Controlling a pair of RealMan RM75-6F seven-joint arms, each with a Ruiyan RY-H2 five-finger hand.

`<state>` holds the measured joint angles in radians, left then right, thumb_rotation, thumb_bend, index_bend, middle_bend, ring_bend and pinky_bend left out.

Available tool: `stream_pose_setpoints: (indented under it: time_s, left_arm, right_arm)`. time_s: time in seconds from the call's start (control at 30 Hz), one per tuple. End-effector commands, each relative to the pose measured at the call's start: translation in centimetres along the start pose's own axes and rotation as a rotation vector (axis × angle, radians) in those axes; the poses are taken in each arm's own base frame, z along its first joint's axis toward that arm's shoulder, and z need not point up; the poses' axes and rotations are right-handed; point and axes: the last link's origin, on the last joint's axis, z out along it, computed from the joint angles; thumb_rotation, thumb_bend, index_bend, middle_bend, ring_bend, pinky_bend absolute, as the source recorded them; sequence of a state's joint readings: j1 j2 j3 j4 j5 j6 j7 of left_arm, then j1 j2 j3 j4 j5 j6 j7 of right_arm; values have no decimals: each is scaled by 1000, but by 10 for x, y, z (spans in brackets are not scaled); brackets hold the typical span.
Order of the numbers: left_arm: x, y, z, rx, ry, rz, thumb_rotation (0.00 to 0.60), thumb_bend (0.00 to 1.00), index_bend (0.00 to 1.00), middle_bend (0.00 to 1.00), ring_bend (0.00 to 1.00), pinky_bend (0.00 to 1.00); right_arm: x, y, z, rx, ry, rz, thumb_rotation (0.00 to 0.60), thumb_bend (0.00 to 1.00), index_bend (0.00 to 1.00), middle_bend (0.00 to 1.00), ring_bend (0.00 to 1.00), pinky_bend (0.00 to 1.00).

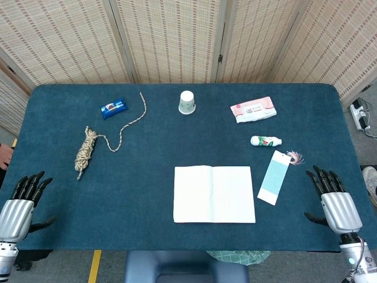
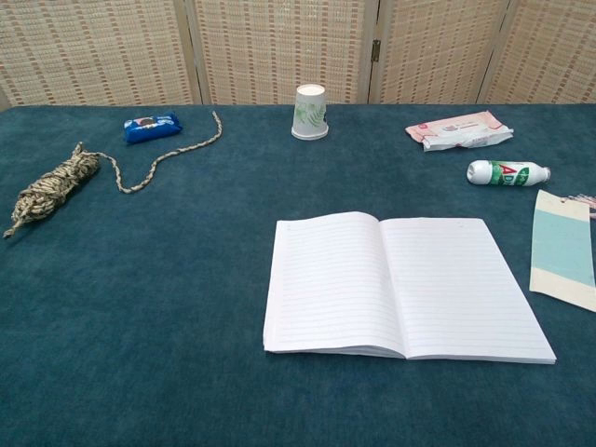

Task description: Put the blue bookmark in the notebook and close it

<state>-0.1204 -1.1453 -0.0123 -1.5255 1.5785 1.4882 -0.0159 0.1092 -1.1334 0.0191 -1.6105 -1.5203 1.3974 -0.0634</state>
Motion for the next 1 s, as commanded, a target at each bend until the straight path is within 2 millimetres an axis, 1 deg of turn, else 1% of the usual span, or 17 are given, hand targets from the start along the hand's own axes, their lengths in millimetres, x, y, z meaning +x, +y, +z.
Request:
stream_pose_setpoints:
  time_s: [0.03, 0.2, 0.3, 0.37, 0.43, 0.53, 0.6, 0.73, 0.9, 1.0]
  left_arm:
    - [0, 0, 0, 0, 0, -1, 600, 173, 154, 55, 0, 0]
    - [-1, 0, 0, 2, -6, -5, 600, 171, 153, 56, 0, 0]
    - [-3, -2, 3, 11, -9, -1, 600, 171, 154, 56, 0, 0]
    - [-5, -3, 4, 19, -15, -1, 600, 172, 154, 56, 0, 0]
    - [-6, -4, 5, 28, -16, -1, 600, 171, 155, 56, 0, 0]
    - [-7, -4, 7, 31, -14, -3, 600, 170, 165, 56, 0, 0]
    - [-8, -5, 8, 37, -17, -3, 600, 171, 165, 55, 0, 0]
    - [-10, -6, 10, 50, -21, -4, 600, 172, 177, 56, 0, 0]
    - [-11, -8, 12, 58, -19, -5, 600, 170, 179, 56, 0, 0]
    - [-11, -9, 13, 60, -18, -6, 600, 171, 200, 56, 0, 0]
  right_arm:
    - [-1, 0, 1, 4, -5, -4, 600, 0, 0, 0, 0, 0]
    - [-6, 8, 3, 21, -50, -33, 600, 0, 0, 0, 0, 0]
    - [-4, 13, 14, 67, -88, -66, 600, 4, 6, 0, 0, 0]
    - [0, 16, 27, 101, -125, -114, 600, 22, 61, 0, 0, 0]
    - [3, 18, 42, 128, -169, -178, 600, 53, 139, 0, 0, 0]
    - [4, 20, 65, 149, -226, -258, 600, 89, 206, 0, 0, 0]
    - [2, 20, 76, 153, -257, -285, 600, 97, 226, 0, 0, 0]
    - [-9, 15, 94, 182, -303, -317, 600, 99, 255, 0, 0, 0]
    - [-27, 7, 109, 213, -334, -309, 600, 102, 255, 0, 0, 0]
    - [-35, 2, 116, 231, -346, -304, 600, 123, 255, 0, 0, 0]
